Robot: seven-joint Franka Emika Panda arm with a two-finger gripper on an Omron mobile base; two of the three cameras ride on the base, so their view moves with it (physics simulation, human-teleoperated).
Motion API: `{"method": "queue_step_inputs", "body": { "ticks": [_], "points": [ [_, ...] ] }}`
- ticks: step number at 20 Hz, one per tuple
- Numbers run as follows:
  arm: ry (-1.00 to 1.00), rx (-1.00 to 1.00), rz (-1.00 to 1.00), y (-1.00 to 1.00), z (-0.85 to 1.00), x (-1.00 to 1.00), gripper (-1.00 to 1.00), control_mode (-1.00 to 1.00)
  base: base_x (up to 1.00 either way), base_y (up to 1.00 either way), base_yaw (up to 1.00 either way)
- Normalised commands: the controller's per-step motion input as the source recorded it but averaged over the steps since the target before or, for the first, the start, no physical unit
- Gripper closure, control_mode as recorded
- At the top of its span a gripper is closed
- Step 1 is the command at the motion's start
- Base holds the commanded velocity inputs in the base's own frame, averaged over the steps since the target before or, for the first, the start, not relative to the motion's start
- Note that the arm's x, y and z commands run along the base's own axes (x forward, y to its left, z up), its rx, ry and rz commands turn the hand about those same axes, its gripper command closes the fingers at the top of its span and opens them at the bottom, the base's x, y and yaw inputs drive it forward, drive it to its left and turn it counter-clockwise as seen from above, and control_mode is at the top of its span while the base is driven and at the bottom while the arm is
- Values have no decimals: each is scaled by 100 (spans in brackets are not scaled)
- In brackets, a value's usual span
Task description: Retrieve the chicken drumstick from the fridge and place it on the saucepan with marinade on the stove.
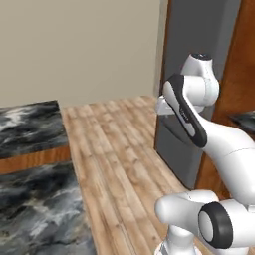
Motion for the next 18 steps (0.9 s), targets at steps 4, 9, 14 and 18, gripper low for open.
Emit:
{"method": "queue_step_inputs", "body": {
  "ticks": [4, 9, 14, 18],
  "points": [
    [0, 0, 0, 0, 0, 0, -100, 100, 99, -7, 20],
    [0, 0, 0, 0, 0, 0, -100, 100, 96, 0, 21],
    [0, 0, 0, 0, 0, 0, -100, 100, 98, 0, 23],
    [0, 0, 0, 0, 0, 0, -100, 100, 100, -11, 20]
  ]
}}
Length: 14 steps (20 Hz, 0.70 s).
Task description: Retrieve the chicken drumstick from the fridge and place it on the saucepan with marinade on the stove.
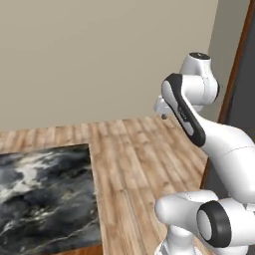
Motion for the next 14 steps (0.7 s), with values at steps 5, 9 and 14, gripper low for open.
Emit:
{"method": "queue_step_inputs", "body": {
  "ticks": [5, 9, 14],
  "points": [
    [0, 0, 0, 0, 0, 0, -100, 100, 100, -32, 19],
    [0, 0, 0, 0, 0, 0, -100, 100, 100, -28, 16],
    [0, 0, 0, 0, 0, 0, -100, 100, 100, -19, 8]
  ]
}}
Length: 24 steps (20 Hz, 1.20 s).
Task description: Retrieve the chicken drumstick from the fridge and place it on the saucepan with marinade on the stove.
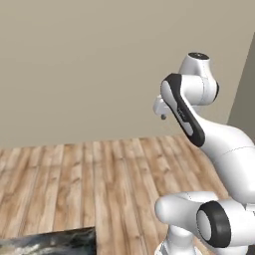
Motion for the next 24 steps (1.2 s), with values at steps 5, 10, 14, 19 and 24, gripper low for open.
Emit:
{"method": "queue_step_inputs", "body": {
  "ticks": [5, 10, 14, 19, 24],
  "points": [
    [0, 0, 0, 0, 0, 0, -100, 100, 100, -2, 1],
    [0, 0, 0, 0, 0, 0, -100, 100, 92, 0, -3],
    [0, 0, 0, 0, 0, 0, -100, 100, 65, 0, -30],
    [0, 0, 0, 0, 0, 0, -100, 100, 44, 25, -67],
    [0, 0, 0, 0, 0, 0, -100, 100, 12, 40, -85]
  ]
}}
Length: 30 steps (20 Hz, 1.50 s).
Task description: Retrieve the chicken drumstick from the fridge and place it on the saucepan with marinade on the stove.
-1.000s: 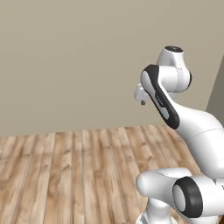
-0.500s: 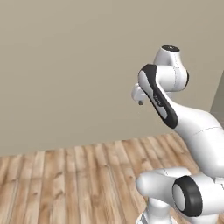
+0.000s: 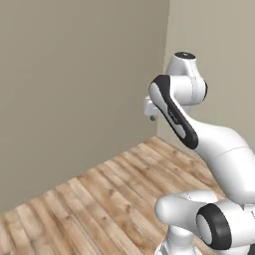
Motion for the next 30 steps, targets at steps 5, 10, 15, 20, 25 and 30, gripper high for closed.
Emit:
{"method": "queue_step_inputs", "body": {
  "ticks": [5, 10, 15, 20, 25, 30],
  "points": [
    [0, 0, 0, 0, 0, 0, -100, 100, 6, 35, -89],
    [0, 0, 0, 0, 0, 0, -100, 100, 6, 37, -89],
    [0, 0, 0, 0, 0, 0, -100, 100, 0, 56, -79],
    [0, 0, 0, 0, 0, 0, -100, 100, 14, 96, -39],
    [0, 0, 0, 0, 0, 0, -100, 100, 19, 98, -31],
    [0, 0, 0, 0, 0, 0, -100, 100, 4, 30, -28]
  ]
}}
